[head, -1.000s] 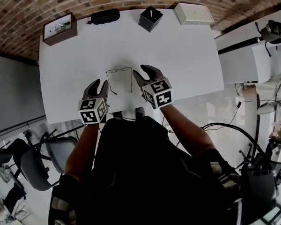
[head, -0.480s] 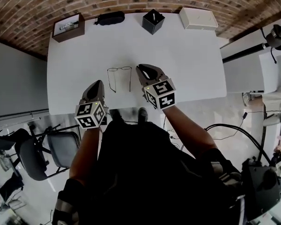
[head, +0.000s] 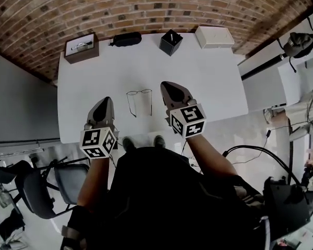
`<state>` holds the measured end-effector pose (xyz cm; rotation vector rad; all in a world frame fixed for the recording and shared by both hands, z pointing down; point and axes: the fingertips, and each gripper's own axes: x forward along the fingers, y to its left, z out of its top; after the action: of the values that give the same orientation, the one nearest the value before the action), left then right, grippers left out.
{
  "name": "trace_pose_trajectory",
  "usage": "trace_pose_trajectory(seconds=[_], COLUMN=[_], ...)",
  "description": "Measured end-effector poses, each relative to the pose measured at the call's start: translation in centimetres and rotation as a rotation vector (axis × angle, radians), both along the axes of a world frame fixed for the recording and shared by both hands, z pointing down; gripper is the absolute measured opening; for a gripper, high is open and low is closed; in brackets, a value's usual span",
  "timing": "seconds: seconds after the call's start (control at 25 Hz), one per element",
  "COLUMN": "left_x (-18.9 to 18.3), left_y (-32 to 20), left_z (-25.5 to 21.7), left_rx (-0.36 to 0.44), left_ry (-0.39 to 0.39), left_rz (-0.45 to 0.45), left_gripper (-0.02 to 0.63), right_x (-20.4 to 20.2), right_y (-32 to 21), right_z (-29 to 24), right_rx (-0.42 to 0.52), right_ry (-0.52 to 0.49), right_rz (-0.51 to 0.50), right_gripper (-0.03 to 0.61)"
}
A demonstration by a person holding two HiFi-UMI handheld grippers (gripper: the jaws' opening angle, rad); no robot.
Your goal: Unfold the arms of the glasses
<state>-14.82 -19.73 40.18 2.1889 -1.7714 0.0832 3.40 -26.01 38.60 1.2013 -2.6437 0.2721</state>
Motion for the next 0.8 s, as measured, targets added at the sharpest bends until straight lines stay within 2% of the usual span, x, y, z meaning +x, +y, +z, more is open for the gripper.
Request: trace_pose_trajectory(seconds=[0.12,0.28,0.8], left_x=[-1.0,-1.3,-0.6], left_y=[0.5,0.7,1.7], left_z=[-1.2,-2.3,-3.7], left_rx=[0.028,0.041,0.074], left_ry=[0.008,0.017,0.001], left_rz=[-0.009,-0.013,-0.015], left_gripper=[0.011,0.011,0.01], right_x=[0.4,0.9,0.2], right_y=[0.4,0.4,1.1], right_z=[-1.9,-3.5,-4.4], right_rx=[0.046,0.057,0.101], right_ry=[0.0,-0.013,-0.002], right_rz=[0.048,0.074,0.043], right_gripper=[0.009,0.009,0.009])
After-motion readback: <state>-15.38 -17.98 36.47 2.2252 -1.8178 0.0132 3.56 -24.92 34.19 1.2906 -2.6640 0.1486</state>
